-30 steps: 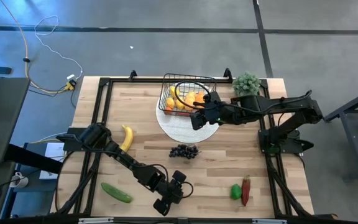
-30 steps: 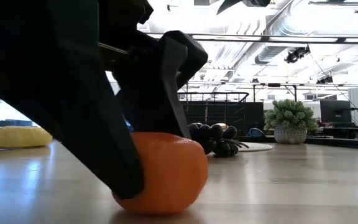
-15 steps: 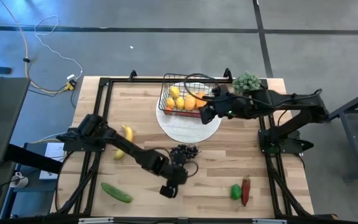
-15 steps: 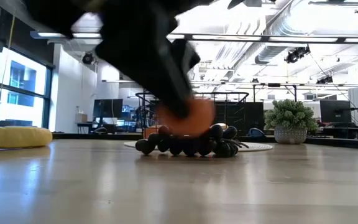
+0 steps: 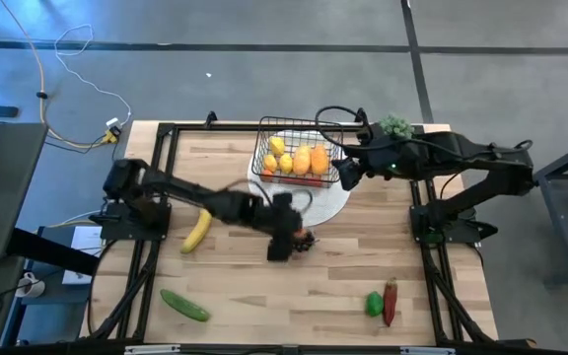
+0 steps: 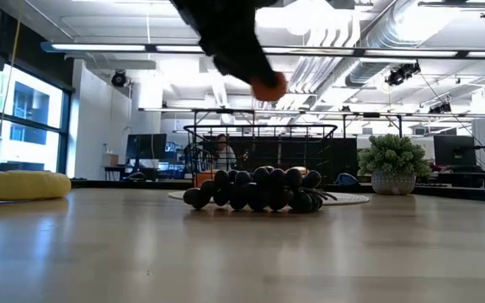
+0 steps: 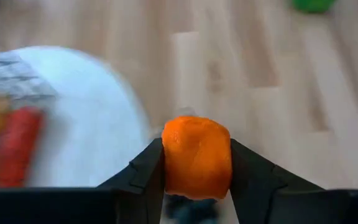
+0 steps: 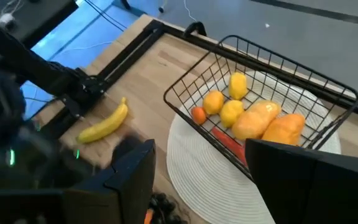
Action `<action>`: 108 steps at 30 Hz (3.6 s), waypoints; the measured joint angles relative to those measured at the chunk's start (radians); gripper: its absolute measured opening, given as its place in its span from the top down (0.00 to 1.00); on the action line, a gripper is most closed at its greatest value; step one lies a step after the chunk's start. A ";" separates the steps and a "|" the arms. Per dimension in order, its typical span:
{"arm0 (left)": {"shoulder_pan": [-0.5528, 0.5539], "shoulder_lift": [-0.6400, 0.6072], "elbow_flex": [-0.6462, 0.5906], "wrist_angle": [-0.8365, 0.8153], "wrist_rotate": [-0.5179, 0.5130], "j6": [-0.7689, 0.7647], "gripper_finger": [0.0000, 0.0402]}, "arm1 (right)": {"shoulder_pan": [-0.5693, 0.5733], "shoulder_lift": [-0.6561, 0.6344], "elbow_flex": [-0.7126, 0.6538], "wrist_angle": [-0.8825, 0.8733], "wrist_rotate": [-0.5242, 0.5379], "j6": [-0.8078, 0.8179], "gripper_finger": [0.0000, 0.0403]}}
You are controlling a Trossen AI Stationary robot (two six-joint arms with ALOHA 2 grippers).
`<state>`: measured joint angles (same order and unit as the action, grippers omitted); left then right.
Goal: Build produce basket
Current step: Put the orange into mesh basket, then put the chili pepper into mesh basket
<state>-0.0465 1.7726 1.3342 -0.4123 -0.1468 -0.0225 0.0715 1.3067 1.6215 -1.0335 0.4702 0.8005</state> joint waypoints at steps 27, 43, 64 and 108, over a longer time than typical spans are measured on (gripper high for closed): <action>0.547 -0.120 0.000 -0.236 0.005 0.335 0.68 | 0.004 -0.002 0.000 -0.058 -0.018 0.192 0.43; 0.577 -0.063 0.000 -0.272 0.053 0.419 0.59 | 0.114 0.177 0.000 -0.309 -0.130 0.467 0.43; 0.565 -0.073 0.000 -0.277 -0.039 0.418 0.40 | 0.401 0.310 0.000 -0.537 -0.189 1.140 0.43; 0.208 -0.250 0.001 -0.358 -0.045 0.074 0.40 | 0.845 0.669 -0.072 -0.514 -0.557 1.516 0.43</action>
<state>0.1617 1.5230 1.3350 -0.7708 -0.1921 0.0517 0.9169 1.9760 1.5497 -1.5472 -0.0869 2.3160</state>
